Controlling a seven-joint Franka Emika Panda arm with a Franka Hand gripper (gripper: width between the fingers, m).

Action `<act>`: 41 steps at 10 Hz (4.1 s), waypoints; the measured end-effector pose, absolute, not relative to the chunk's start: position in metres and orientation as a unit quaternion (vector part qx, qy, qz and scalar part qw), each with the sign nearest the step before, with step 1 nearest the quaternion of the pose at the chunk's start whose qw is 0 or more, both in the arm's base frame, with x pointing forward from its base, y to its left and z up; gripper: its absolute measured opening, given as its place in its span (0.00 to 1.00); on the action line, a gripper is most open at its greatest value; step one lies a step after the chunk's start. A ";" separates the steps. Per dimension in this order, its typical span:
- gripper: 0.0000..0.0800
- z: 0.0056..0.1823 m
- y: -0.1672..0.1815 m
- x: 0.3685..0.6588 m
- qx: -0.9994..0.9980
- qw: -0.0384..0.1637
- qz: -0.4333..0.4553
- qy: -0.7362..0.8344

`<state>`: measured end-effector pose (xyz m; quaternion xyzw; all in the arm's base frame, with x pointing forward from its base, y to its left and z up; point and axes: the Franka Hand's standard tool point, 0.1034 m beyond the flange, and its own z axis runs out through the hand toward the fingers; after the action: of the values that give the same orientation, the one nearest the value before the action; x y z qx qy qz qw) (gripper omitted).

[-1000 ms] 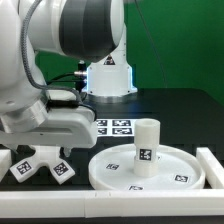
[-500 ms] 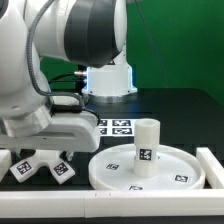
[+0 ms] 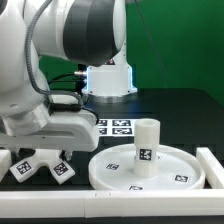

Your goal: Assemble round table

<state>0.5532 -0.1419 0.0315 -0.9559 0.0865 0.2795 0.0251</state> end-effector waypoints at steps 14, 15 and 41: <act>0.81 0.034 -0.141 0.551 -0.956 0.027 0.279 0.091; 0.81 0.034 -0.141 0.550 -0.955 0.027 0.279 0.094; 0.81 0.018 -0.143 0.531 -0.960 0.023 0.267 0.084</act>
Offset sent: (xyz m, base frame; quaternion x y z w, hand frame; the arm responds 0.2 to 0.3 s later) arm 0.0086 0.0015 0.0182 0.0080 -0.0028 0.0076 0.9999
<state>0.5308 -0.1428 0.0175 -0.9597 0.0840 0.2672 0.0231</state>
